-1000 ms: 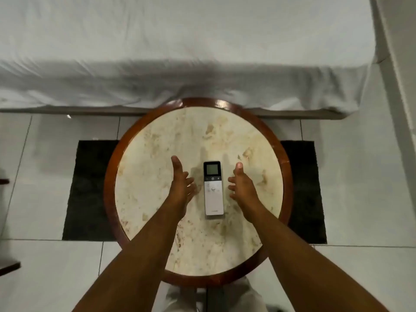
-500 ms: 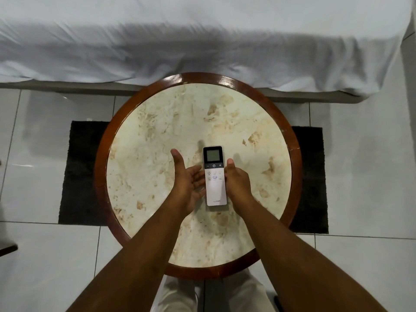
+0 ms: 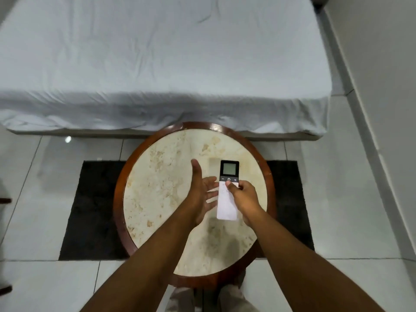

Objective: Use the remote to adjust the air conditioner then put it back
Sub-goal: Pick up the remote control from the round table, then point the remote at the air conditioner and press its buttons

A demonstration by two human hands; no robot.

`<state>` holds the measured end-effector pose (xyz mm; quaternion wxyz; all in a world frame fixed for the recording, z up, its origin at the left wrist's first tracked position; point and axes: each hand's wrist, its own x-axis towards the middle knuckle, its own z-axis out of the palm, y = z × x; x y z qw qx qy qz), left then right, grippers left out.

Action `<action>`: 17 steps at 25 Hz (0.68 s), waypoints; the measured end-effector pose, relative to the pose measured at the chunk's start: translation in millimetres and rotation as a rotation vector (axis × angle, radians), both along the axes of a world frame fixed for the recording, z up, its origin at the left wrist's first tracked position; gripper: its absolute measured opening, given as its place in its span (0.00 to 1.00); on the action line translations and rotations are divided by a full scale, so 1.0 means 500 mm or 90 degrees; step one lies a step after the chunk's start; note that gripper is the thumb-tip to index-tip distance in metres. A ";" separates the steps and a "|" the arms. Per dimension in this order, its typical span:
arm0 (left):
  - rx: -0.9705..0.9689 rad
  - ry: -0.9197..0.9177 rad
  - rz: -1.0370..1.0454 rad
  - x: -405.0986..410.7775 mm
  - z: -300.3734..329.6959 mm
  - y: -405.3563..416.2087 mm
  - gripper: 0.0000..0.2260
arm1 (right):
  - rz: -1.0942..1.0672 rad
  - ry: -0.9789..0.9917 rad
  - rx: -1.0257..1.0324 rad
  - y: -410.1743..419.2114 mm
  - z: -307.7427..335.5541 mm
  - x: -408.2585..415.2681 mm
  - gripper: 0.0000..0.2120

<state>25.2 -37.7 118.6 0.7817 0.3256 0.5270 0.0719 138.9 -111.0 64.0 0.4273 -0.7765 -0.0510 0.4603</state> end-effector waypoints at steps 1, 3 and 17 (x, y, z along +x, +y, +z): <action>0.009 -0.009 -0.020 0.012 0.027 -0.003 0.54 | -0.013 0.008 0.012 -0.008 0.031 0.008 0.09; 0.051 -0.024 -0.081 0.040 0.103 -0.005 0.52 | -0.046 0.013 0.041 -0.026 0.111 0.035 0.08; 0.785 -0.137 -0.339 0.341 0.759 -0.036 0.40 | -0.303 -0.216 0.452 -0.202 0.814 0.324 0.17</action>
